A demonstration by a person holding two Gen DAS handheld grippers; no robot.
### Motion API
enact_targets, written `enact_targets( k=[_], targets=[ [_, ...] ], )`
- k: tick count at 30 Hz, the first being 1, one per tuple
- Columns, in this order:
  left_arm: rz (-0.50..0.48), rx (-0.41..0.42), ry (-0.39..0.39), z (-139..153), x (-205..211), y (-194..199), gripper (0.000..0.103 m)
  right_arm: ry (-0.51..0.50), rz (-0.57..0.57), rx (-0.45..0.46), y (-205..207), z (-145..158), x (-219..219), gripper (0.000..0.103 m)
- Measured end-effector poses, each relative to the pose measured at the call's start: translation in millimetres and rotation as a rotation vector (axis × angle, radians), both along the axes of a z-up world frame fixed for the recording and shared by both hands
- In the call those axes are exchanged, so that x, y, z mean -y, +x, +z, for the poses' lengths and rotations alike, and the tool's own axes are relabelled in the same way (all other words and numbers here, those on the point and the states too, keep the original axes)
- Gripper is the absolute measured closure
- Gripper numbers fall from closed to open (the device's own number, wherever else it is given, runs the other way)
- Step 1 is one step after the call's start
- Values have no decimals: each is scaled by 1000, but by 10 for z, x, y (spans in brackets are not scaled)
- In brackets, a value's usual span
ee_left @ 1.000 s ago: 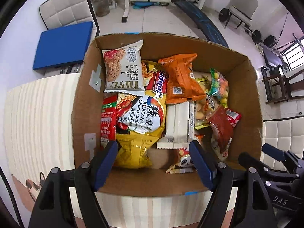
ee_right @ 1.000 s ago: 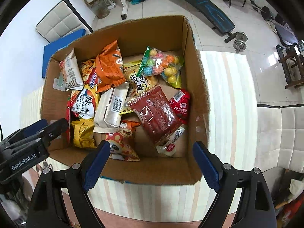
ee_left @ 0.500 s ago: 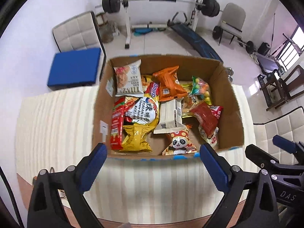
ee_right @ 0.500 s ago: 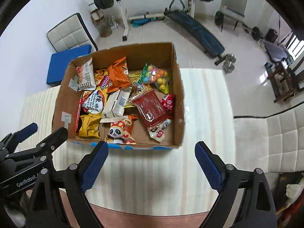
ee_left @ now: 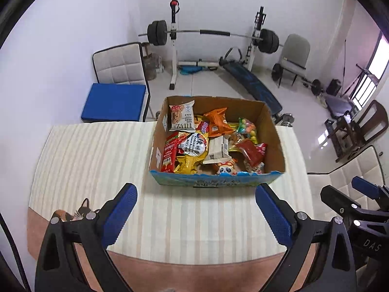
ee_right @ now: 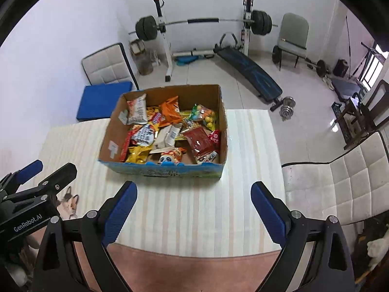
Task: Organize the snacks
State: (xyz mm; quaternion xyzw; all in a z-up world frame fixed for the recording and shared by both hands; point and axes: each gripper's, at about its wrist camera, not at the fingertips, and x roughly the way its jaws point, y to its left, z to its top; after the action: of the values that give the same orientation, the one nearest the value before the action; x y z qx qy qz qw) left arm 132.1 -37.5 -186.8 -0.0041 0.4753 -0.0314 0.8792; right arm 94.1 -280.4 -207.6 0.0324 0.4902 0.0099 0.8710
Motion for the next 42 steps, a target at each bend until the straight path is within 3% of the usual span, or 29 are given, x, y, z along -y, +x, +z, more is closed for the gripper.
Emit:
enact_targets(
  k=[10,21,28,42],
  targets=[
    [-1,103,25,459,-44,-658,3,-20,8,97,-816,518,-43,6],
    [4,109,-9,614,-72,-930,3,3,-6,134,-1272,768,-10,5],
    [23,120,-5,573,-80,-899,3,1,-11,139,-1254,733,-17,4],
    [48,132,23,351,-127,-528,3,-36,-33,179,-725,628,-4,4]
  ],
)
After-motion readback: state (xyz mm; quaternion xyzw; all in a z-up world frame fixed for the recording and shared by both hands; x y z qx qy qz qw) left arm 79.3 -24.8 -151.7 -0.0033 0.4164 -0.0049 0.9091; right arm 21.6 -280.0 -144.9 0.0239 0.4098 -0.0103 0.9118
